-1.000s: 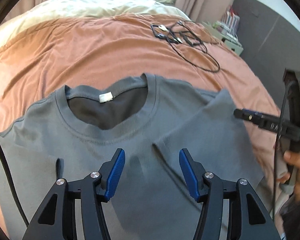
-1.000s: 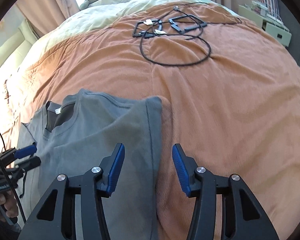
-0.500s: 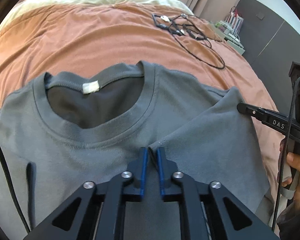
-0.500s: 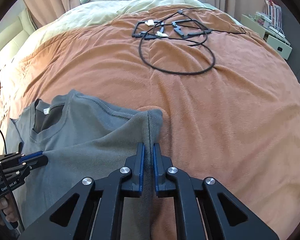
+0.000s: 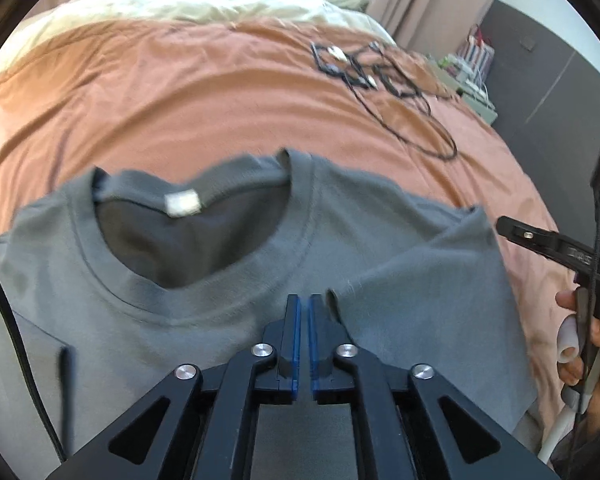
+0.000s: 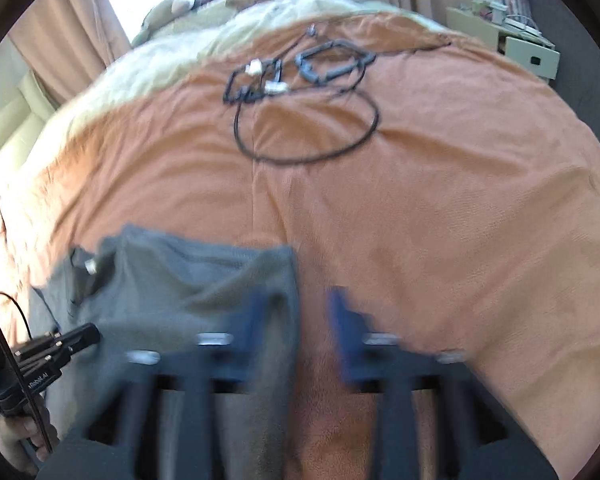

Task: Fold small clothes

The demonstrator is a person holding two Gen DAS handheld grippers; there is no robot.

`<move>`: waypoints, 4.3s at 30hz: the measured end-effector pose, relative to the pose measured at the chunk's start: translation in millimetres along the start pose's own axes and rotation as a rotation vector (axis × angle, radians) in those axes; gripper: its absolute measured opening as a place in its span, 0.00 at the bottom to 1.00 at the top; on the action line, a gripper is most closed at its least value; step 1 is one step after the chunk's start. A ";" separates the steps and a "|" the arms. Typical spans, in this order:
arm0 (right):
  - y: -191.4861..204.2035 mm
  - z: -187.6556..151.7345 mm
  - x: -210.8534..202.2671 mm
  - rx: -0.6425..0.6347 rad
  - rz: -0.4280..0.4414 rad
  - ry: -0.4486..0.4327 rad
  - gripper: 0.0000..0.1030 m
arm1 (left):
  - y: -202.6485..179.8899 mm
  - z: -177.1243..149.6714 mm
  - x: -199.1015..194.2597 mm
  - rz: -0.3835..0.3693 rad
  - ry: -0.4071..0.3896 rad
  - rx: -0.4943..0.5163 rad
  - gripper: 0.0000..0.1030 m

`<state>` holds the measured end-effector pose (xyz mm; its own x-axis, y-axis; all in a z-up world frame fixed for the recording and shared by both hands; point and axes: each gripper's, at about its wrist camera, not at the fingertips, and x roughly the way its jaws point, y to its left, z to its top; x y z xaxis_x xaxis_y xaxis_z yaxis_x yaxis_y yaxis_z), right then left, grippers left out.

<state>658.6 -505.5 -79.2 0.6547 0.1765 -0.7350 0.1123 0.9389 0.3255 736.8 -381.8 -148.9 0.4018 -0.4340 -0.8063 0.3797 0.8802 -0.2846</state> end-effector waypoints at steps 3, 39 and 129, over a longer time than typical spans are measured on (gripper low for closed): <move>0.4 1.4 0.1 0.015 0.010 0.008 0.61 | 3.4 5.5 -12.2 -0.002 -0.049 -0.019 0.45; 17.3 -41.4 -44.2 -0.123 -0.100 0.128 0.54 | -59.7 -37.9 -6.0 0.098 0.080 0.131 0.52; 45.2 -376.1 -452.3 -0.136 -0.104 -0.095 1.00 | 94.3 -375.9 -471.5 0.229 -0.318 -0.115 0.98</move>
<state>86.4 -431.6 44.3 0.7132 0.0537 -0.6989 0.0852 0.9830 0.1624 269.9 -22.0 9.6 0.7093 -0.2464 -0.6604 0.1621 0.9688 -0.1874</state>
